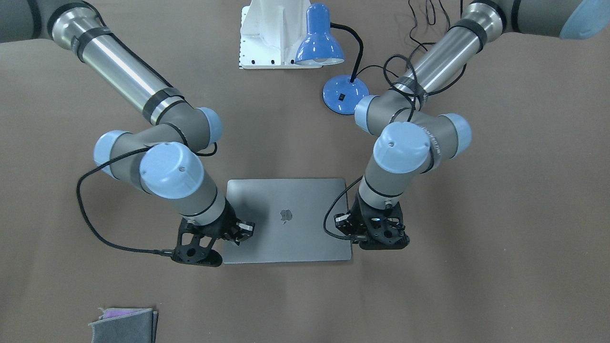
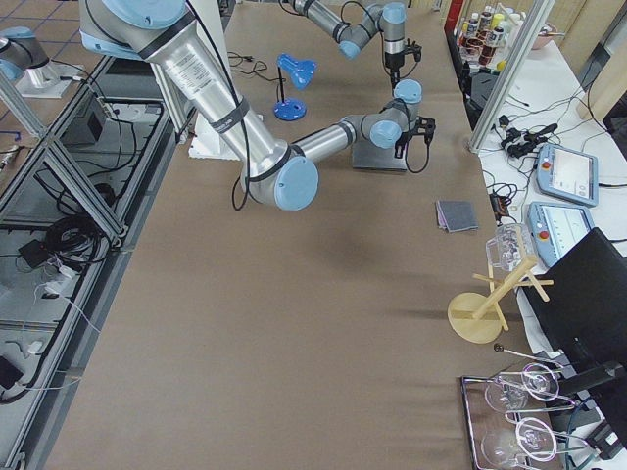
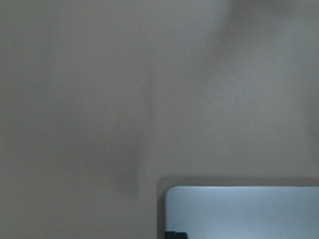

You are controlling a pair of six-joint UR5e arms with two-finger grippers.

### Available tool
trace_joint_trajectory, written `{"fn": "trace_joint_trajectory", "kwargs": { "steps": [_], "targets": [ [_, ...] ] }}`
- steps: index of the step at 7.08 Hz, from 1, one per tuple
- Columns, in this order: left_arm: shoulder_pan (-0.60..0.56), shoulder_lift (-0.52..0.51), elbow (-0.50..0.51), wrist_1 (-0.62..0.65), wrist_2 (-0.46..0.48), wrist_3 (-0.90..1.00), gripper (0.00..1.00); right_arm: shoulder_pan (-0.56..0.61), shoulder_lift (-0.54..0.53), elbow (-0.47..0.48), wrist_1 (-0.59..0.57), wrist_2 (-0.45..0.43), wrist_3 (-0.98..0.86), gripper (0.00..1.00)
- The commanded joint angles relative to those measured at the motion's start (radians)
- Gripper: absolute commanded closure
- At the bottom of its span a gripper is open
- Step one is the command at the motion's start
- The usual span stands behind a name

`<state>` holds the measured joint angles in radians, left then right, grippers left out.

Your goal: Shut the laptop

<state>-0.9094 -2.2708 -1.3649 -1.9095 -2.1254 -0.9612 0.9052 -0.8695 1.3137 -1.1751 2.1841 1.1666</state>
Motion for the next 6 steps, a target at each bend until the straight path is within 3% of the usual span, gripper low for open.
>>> {"fn": "trace_joint_trajectory", "kwargs": {
  "steps": [1,2,3,4,5,6],
  "targets": [
    [-0.147,0.254,-0.324,0.157,-0.128,0.186,1.00,0.160,-0.248,0.382,-0.268,0.095,-0.258,1.00],
    [-0.213,0.413,-0.452,0.190,-0.145,0.276,1.00,0.241,-0.395,0.533,-0.401,0.133,-0.456,1.00],
    [-0.302,0.542,-0.509,0.194,-0.148,0.408,1.00,0.333,-0.536,0.615,-0.461,0.167,-0.655,1.00],
    [-0.369,0.613,-0.505,0.204,-0.169,0.520,0.86,0.393,-0.634,0.625,-0.463,0.166,-0.770,0.83],
    [-0.425,0.681,-0.505,0.205,-0.169,0.633,0.10,0.455,-0.711,0.613,-0.463,0.155,-0.903,0.45],
    [-0.509,0.750,-0.499,0.205,-0.185,0.735,0.03,0.513,-0.747,0.593,-0.486,0.154,-1.003,0.19]
  ]
}}
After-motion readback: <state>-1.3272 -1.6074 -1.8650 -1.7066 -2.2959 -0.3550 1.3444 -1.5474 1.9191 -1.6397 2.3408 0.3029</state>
